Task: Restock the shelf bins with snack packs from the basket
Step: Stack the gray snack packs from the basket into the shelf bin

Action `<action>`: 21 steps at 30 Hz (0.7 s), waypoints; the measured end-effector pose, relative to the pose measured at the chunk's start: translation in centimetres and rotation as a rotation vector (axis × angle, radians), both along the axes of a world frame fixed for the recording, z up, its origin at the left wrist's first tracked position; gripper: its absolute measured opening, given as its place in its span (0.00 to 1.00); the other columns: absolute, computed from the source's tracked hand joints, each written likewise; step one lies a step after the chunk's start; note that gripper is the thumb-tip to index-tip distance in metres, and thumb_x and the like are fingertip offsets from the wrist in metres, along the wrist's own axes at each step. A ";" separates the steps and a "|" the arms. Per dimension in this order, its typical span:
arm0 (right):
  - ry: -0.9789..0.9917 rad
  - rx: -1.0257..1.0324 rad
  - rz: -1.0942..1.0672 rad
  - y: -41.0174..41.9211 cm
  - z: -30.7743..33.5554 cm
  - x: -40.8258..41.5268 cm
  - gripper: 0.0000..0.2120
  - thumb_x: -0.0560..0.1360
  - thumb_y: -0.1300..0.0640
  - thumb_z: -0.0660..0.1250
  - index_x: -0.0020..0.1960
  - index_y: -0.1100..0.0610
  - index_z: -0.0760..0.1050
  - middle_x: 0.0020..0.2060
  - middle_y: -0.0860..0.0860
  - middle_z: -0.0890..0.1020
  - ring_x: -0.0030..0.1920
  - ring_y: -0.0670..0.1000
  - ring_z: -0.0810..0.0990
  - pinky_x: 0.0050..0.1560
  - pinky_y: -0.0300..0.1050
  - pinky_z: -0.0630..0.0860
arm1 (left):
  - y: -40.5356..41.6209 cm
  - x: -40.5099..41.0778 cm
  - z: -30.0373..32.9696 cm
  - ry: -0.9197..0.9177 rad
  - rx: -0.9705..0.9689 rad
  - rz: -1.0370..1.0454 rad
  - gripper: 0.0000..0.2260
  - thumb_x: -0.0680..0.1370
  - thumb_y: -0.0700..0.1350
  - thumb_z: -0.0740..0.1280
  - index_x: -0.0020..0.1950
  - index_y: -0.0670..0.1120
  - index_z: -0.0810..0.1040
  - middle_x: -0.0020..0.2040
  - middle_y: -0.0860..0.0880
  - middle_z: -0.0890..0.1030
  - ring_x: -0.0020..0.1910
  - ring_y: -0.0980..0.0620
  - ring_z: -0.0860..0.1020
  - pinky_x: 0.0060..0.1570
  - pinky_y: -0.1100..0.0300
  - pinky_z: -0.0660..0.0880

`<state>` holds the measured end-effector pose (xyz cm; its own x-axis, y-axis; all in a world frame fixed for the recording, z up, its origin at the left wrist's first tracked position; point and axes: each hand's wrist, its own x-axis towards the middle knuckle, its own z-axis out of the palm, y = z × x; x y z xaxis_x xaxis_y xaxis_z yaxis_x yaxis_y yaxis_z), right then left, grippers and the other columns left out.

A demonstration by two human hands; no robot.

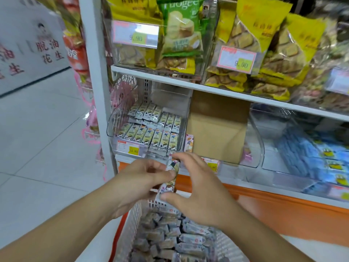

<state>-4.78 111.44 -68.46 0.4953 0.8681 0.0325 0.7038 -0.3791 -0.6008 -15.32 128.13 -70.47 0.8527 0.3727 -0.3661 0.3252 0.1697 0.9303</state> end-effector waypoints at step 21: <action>-0.344 -0.427 -0.083 22.2 2.0 16.7 0.39 0.78 0.39 0.72 0.77 0.64 0.64 0.56 0.59 0.80 0.57 0.59 0.80 0.45 0.47 0.78 | 11.2 1.4 -2.5 0.375 1.158 -0.275 0.36 0.76 0.71 0.35 0.83 0.61 0.38 0.84 0.57 0.38 0.81 0.57 0.32 0.80 0.48 0.35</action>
<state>11.95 133.68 -66.44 0.5854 0.7983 -0.1415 0.7899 -0.6009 -0.1225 -13.93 139.35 -73.01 0.8676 0.4639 -0.1793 0.4972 -0.8026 0.3295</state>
